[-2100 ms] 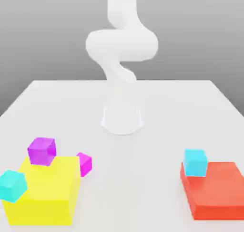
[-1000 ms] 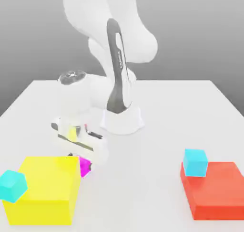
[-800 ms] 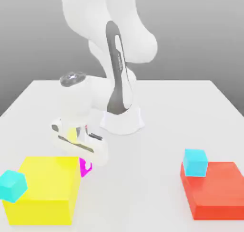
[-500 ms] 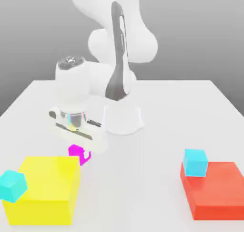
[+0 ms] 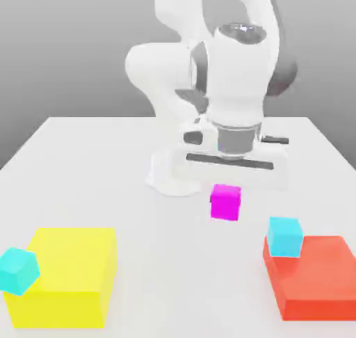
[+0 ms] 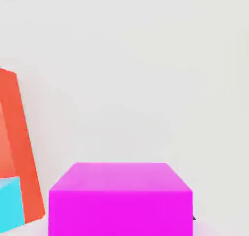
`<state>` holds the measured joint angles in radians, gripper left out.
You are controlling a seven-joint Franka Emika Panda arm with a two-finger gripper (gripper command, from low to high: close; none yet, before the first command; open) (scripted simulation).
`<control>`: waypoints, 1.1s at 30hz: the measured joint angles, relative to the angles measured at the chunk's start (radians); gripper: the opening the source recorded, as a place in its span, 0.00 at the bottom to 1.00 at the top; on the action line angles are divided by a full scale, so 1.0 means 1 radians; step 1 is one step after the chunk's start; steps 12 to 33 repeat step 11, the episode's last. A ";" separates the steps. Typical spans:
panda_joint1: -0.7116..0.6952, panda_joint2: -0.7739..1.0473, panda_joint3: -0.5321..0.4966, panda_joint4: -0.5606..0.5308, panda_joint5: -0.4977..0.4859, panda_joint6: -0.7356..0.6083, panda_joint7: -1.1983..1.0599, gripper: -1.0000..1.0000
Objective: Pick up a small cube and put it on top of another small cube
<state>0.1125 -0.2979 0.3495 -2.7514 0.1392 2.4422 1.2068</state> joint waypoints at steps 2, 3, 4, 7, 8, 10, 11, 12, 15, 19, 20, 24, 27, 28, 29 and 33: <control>0.044 0.021 0.042 0.025 0.020 0.013 0.015 0.00; 0.046 0.046 0.053 0.026 0.015 0.040 0.024 0.00; 0.043 0.075 0.062 0.024 0.003 0.072 0.035 0.00; 0.032 0.172 0.075 0.011 -0.046 0.180 0.073 0.00; 0.029 0.204 0.078 0.006 -0.062 0.216 0.086 1.00; 0.029 0.204 0.078 0.006 -0.062 0.216 0.086 1.00; 0.029 0.204 0.078 0.006 -0.062 0.216 0.086 1.00; 0.029 0.204 0.078 0.006 -0.062 0.216 0.086 1.00; 0.029 0.204 0.078 0.006 -0.062 0.216 0.086 1.00; 0.029 0.204 0.078 0.006 -0.062 0.216 0.086 1.00; 0.029 0.204 0.078 0.006 -0.062 0.216 0.086 1.00; 0.029 0.204 0.078 0.006 -0.062 0.216 0.086 1.00; 0.029 0.204 0.078 0.006 -0.062 0.216 0.086 1.00; 0.029 0.204 0.078 0.006 -0.062 0.216 0.086 1.00; 0.029 0.204 0.078 0.006 -0.062 0.216 0.086 1.00; 0.029 0.204 0.078 0.006 -0.062 0.216 0.086 1.00</control>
